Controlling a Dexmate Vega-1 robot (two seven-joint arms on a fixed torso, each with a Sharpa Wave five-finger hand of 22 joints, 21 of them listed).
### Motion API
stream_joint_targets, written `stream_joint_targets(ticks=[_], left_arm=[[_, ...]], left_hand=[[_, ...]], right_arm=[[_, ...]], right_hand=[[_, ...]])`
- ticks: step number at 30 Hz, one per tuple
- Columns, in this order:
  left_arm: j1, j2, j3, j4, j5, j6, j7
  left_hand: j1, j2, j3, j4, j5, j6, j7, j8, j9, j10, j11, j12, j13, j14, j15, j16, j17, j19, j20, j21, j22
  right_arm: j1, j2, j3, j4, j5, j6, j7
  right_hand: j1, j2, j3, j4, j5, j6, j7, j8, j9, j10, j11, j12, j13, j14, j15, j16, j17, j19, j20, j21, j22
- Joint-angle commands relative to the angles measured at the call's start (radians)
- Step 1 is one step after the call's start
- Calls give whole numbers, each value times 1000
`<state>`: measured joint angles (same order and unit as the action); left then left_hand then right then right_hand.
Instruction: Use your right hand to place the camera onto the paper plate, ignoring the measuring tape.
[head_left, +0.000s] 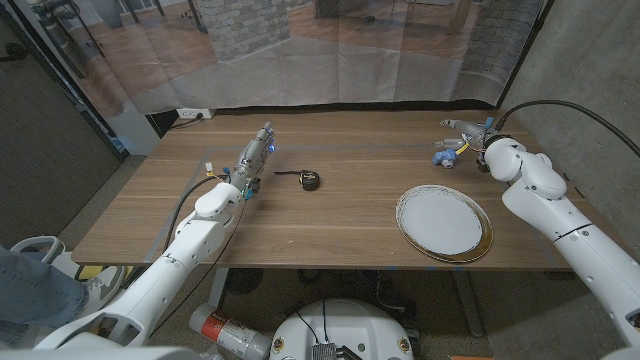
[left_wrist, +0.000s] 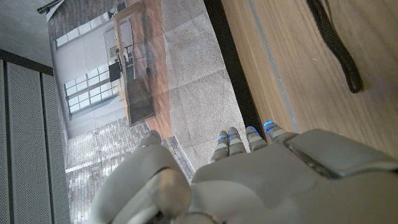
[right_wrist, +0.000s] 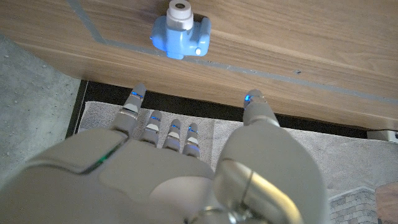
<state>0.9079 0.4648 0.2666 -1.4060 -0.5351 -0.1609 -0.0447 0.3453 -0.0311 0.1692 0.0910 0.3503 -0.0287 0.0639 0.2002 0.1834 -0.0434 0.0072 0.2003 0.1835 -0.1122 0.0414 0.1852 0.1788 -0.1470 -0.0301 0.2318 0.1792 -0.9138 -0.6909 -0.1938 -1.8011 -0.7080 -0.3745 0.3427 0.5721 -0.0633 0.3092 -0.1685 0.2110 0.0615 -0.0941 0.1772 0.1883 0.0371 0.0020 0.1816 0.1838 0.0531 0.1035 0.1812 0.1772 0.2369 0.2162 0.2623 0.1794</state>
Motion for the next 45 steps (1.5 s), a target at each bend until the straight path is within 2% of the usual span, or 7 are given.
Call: stream_joint_targets(ticks=[1, 5, 6, 12, 14, 20, 45], left_arm=[[-3, 2, 1, 2, 2, 11, 0], [-4, -3, -1, 10, -4, 3, -7], [-6, -4, -1, 15, -5, -3, -12], [-16, -10, 4, 27, -1, -8, -19], [-18, -11, 5, 28, 0, -6, -19], [-20, -12, 3, 32, 0, -3, -16], [-13, -8, 0, 10, 5, 15, 7]], left_hand=[[6, 9, -2, 0, -6, -4, 0, -3, 4, -6, 0, 2, 4, -1, 12, 4, 5, -2, 5, -1, 3], [6, 10, -3, 0, -7, -4, 1, -3, 4, -6, 1, 2, 4, -2, 16, 3, 5, -2, 5, -2, 3], [6, 10, -3, 0, -7, -4, 0, -3, 4, -6, 0, 2, 4, -2, 16, 3, 5, -2, 5, -2, 3], [7, 11, -3, 0, -7, -5, 0, -3, 4, -7, 0, 2, 4, -4, 17, 3, 5, -4, 8, -4, 3], [7, 11, -3, 0, -7, -5, 0, -3, 4, -6, 0, 2, 4, -4, 17, 3, 5, -4, 8, -4, 3], [8, 11, -4, -1, -8, -5, -2, -3, 4, -7, 1, 2, 4, -4, 17, 3, 5, -4, 8, -5, 3], [10, 13, -6, -2, -9, -3, -2, -2, 4, -6, 1, 2, 4, -6, 16, 2, 5, -4, 8, -8, 3]], right_arm=[[17, -13, -23, 9, -25, -32, 42], [31, -18, -37, 16, -37, -41, 62], [36, -19, -41, 19, -39, -42, 68], [57, -22, -67, 32, -64, -51, 86], [62, -22, -71, 37, -67, -53, 91], [77, -25, -83, 56, -74, -50, 107], [123, 13, -133, 130, -114, -83, 95]], right_hand=[[9, -1, -3, 2, 6, -12, -2, 3, 6, -9, 3, 5, 4, -4, 5, -2, 3, 8, 1, -2, 1], [10, -8, -6, 3, 7, -17, -3, 4, 6, -15, 6, 5, 4, -9, 8, -3, 3, 11, 1, -4, 1], [11, -19, -11, 6, 10, -31, 2, 3, 6, -34, 26, 3, 4, -14, 10, -2, 3, 13, 2, -9, 1], [8, -33, -19, 11, 15, -67, 12, -2, 6, -50, 30, 5, 4, -32, 18, -5, 4, 15, 2, -16, 1], [8, -41, -24, 14, 20, -71, 12, 3, 6, -74, 45, 3, 5, -38, 18, -4, 4, 16, 2, -22, 2], [7, -48, -29, 15, 25, -85, 15, 3, 6, -89, 54, 2, 5, -47, 24, -4, 4, 15, 2, -26, 2], [12, -63, -40, 20, 46, -68, 15, 18, 6, -60, 56, 24, 6, -7, 14, 13, 5, 66, -2, -20, 5]])
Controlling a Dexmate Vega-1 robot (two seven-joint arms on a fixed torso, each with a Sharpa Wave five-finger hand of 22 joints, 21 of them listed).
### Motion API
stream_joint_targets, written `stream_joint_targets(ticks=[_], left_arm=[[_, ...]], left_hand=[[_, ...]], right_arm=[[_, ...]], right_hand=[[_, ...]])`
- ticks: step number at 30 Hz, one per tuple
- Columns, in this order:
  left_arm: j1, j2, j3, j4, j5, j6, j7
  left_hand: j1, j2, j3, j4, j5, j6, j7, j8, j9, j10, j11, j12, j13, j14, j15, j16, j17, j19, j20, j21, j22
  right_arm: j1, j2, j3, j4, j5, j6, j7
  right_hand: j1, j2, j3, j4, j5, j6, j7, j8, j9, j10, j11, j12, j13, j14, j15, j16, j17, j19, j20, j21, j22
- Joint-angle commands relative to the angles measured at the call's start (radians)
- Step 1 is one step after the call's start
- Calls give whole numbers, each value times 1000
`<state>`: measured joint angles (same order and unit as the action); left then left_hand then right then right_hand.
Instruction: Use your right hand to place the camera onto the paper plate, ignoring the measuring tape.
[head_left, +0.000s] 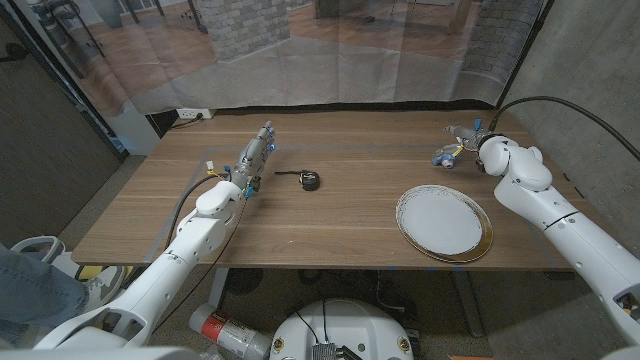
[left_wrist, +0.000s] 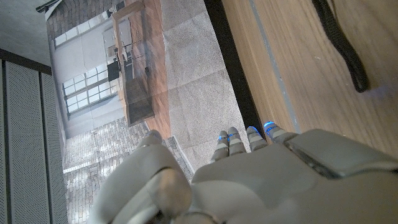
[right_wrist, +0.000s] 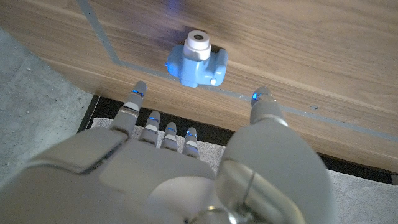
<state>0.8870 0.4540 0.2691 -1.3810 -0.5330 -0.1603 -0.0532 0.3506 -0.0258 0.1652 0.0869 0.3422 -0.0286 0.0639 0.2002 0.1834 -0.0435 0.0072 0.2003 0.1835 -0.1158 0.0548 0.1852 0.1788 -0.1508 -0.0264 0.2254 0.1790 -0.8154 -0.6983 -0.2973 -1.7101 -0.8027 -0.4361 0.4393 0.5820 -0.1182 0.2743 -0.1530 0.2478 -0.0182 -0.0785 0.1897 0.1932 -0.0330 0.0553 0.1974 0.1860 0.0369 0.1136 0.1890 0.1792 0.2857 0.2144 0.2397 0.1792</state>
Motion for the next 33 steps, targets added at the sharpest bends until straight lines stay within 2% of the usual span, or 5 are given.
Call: stream_joint_targets(ticks=[1, 9, 25, 33], left_arm=[[8, 3, -3, -15, 3, 14, 16], [10, 4, -3, -17, 2, 17, 19], [27, 16, -3, -52, 9, 39, 46], [37, 23, -6, -72, 10, 42, 59]], left_hand=[[5, 8, -2, 2, -1, -2, -2, -2, 4, -6, 1, 2, 4, -3, 2, 2, 5, 0, 5, -2, 4], [5, 9, -3, 2, -2, 1, -3, -1, 4, -4, 2, 3, 4, -2, 2, 2, 5, -2, 5, -3, 4], [4, 12, -6, 3, -4, 3, -4, -1, 4, -4, -2, 3, 4, -2, 0, 3, 5, -2, 9, -6, 4], [4, 13, -7, 4, -5, 4, -3, 0, 4, -4, -2, 3, 4, -3, -1, 3, 6, -3, 11, -7, 4]], right_arm=[[27, 22, -32, 41, -23, -26, -1], [40, 24, -48, 64, -30, -21, -2], [60, 35, -66, 119, -26, -4, -26], [62, 36, -72, 135, -31, -5, -44]], right_hand=[[3, -8, -5, 4, 11, 13, 0, 6, 1, 12, 2, 9, 4, 14, 1, 6, 3, 21, 0, 4, 5], [14, -6, -6, 5, 21, 53, -5, 21, 2, 32, 1, 18, 4, 42, -9, 12, 3, 71, 0, 14, 6], [32, 4, -1, 7, 28, 73, -10, 23, 2, 71, -11, 33, 6, 83, -34, 18, 5, 128, -1, 23, 6], [47, 9, 3, 6, 30, 81, -12, 22, 2, 120, -20, 52, 10, 113, -45, 22, 7, 161, 0, 25, 5]])
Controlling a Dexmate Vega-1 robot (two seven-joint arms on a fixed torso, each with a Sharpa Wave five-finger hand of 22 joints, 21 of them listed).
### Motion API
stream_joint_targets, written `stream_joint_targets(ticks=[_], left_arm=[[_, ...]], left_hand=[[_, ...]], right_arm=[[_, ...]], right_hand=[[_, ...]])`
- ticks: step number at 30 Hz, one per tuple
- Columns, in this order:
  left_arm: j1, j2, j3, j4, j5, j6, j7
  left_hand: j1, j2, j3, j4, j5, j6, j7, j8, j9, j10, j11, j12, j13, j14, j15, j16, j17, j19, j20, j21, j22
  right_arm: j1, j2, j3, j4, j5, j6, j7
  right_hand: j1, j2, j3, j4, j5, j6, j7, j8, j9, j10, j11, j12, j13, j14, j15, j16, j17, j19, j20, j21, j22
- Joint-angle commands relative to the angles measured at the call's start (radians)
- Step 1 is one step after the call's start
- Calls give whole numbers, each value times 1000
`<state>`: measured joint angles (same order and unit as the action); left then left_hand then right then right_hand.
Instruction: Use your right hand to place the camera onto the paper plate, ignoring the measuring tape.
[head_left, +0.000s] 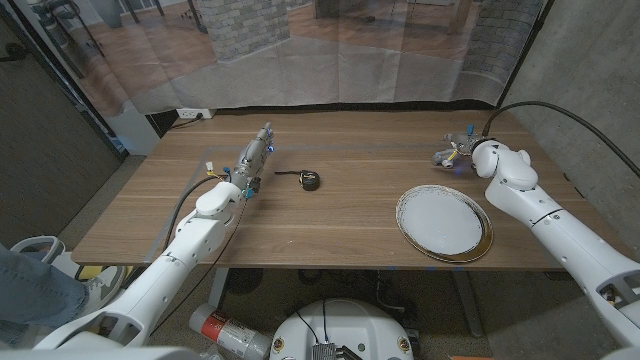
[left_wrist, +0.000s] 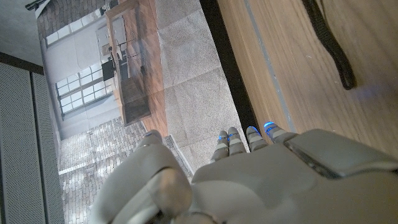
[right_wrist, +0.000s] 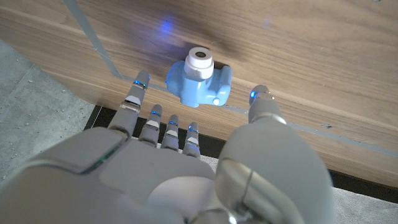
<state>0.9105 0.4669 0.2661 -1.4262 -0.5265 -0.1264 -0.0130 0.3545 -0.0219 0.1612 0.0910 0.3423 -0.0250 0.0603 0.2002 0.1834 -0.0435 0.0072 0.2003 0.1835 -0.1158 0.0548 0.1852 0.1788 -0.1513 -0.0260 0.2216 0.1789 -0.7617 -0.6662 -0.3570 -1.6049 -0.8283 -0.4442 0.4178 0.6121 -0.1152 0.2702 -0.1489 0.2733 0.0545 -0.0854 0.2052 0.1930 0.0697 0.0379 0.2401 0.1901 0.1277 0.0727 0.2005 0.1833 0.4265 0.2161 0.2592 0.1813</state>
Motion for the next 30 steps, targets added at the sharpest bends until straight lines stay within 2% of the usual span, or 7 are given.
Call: stream_joint_targets(ticks=[1, 7, 12, 23, 25, 28, 30], left_arm=[[15, 10, -4, -28, 2, 8, 20], [21, 10, -6, -31, -1, 5, 24], [23, 11, -6, -32, -1, 3, 25], [33, 12, -6, -41, -1, 2, 34], [36, 14, -7, -44, -1, 3, 36], [39, 16, -8, -49, -3, 5, 38], [42, 16, -9, -51, -4, 6, 40]], left_hand=[[0, 9, -3, 0, -5, 1, 1, 0, 4, -4, -2, 3, 4, -2, -1, 3, 6, -2, 11, -3, 5], [0, 9, -4, 0, -5, 3, 0, 0, 4, -4, -1, 3, 4, -2, -1, 3, 6, -3, 11, -4, 5], [0, 10, -5, 0, -5, 4, 0, 1, 4, -4, -2, 3, 4, -2, -1, 3, 6, -2, 12, -4, 5], [0, 11, -7, 0, -6, 6, -2, 1, 4, -3, -2, 3, 4, -1, -2, 4, 6, -2, 13, -6, 5], [0, 11, -8, 0, -6, 6, -2, 1, 4, -2, -3, 3, 4, -2, -1, 4, 6, -2, 13, -5, 5], [0, 12, -8, 0, -7, 7, -1, 1, 4, -2, -3, 3, 4, -2, -1, 4, 6, -1, 13, -6, 5], [0, 12, -8, 0, -7, 7, -1, 1, 4, -2, -3, 3, 4, -1, -1, 4, 6, -1, 13, -6, 5]], right_arm=[[8, 5, -14, 30, -9, 0, -23], [6, 4, -20, 37, -21, -3, -39], [8, 7, -22, 41, -23, -12, -35], [13, 12, -33, 61, -33, -23, -43], [14, 13, -36, 66, -34, -19, -52], [17, 19, -40, 78, -37, -17, -67], [19, 23, -43, 86, -40, -17, -77]], right_hand=[[18, 7, 7, 2, 5, 9, -5, 7, 2, 20, -2, 10, 6, 24, -7, 11, 3, 24, -2, 6, 3], [25, 11, 10, 3, 5, 22, -13, 10, 3, 32, -9, 15, 8, 47, -18, 15, 4, 51, -5, 11, 3], [33, 22, 15, 6, 4, 40, -18, 13, 3, 53, -16, 22, 11, 80, -33, 21, 9, 89, -5, 17, 3], [44, 33, 21, 8, -1, 76, -26, 20, 3, 98, -29, 40, 16, 125, -58, 30, 14, 127, -19, 18, 3], [48, 35, 23, 8, -2, 88, -29, 23, 3, 106, -31, 44, 17, 134, -61, 31, 15, 138, -27, 20, 3], [53, 38, 25, 8, -5, 109, -33, 28, 3, 120, -38, 49, 18, 153, -69, 35, 17, 153, -53, 22, 3], [55, 40, 26, 8, -5, 111, -35, 28, 3, 121, -41, 49, 19, 157, -72, 35, 17, 157, -57, 22, 3]])
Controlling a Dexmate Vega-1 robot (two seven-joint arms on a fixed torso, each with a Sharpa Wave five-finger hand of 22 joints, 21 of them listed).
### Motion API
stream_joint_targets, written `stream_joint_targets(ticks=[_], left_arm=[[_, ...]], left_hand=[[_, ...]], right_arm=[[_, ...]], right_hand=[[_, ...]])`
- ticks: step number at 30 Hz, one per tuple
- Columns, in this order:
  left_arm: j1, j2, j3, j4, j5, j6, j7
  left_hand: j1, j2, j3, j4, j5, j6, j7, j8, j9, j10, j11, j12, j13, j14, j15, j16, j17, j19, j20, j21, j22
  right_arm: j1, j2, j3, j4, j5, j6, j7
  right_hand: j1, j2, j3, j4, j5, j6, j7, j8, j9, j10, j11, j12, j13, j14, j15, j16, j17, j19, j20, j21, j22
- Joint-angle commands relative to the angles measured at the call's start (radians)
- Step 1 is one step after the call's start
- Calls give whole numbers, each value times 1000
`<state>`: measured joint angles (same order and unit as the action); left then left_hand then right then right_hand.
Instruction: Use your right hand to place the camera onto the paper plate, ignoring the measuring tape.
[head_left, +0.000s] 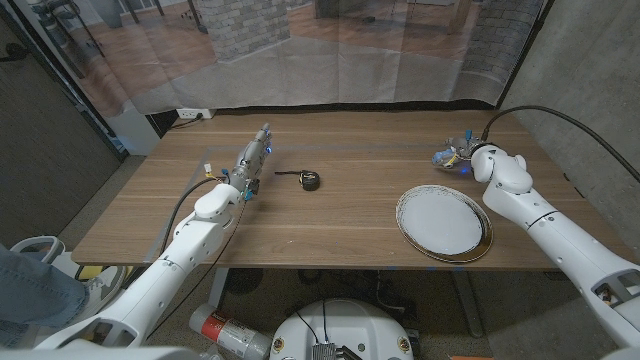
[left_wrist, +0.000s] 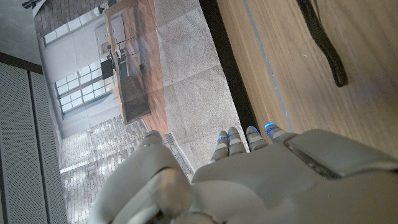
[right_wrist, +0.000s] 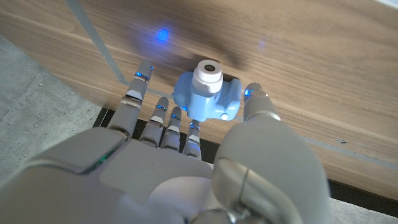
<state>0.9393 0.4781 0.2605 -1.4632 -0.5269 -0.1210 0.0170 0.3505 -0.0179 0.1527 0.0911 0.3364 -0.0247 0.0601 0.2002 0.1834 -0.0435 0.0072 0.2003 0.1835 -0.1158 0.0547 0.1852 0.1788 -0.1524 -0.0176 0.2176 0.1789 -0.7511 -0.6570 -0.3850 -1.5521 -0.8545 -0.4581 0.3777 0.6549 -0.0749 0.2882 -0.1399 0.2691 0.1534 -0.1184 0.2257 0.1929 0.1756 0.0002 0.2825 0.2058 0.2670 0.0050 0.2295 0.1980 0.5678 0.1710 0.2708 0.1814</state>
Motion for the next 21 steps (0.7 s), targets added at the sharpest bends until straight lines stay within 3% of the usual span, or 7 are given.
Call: stream_joint_targets(ticks=[1, 11, 19, 21], left_arm=[[14, 5, -4, -14, -4, 1, 11], [18, 10, -5, -23, -4, 9, 17], [15, 10, -4, -22, -4, 13, 19], [14, 9, -3, -20, -5, 14, 18]], left_hand=[[4, 8, 0, 0, -1, 7, -1, 1, 4, -2, -3, 3, 4, -1, -1, 4, 6, -1, 5, -2, 5], [4, 9, -2, 0, -2, 10, 0, 1, 4, -1, -3, 3, 4, -1, 0, 4, 6, -1, 5, -3, 5], [4, 10, -3, 1, -2, 10, 0, 1, 4, -1, -5, 3, 4, -1, -1, 4, 6, 0, 6, -3, 5], [4, 10, -3, 1, -2, 9, 0, 1, 4, -1, -5, 3, 4, -2, -1, 4, 6, 0, 5, -3, 5]], right_arm=[[7, 14, -14, 37, -10, 4, -46], [14, 29, -25, 65, -16, 7, -84], [9, 34, -24, 72, -17, 3, -114], [6, 33, -23, 73, -19, 3, -124]], right_hand=[[14, 1, 9, -1, -1, 16, -2, 8, 3, 17, -2, 8, 4, 19, -5, 6, 3, 19, -17, 11, 3], [29, 21, 20, 2, -11, 72, -18, 18, 3, 57, -14, 27, 13, 76, -31, 20, 13, 74, -56, 20, 6], [49, 45, 33, 2, -23, 166, -48, 42, 5, 96, -36, 48, 23, 124, -52, 38, 34, 119, -98, 28, 9], [58, 50, 38, -1, -26, 193, -57, 50, 7, 107, -40, 54, 26, 146, -71, 46, 40, 130, -113, 30, 10]])
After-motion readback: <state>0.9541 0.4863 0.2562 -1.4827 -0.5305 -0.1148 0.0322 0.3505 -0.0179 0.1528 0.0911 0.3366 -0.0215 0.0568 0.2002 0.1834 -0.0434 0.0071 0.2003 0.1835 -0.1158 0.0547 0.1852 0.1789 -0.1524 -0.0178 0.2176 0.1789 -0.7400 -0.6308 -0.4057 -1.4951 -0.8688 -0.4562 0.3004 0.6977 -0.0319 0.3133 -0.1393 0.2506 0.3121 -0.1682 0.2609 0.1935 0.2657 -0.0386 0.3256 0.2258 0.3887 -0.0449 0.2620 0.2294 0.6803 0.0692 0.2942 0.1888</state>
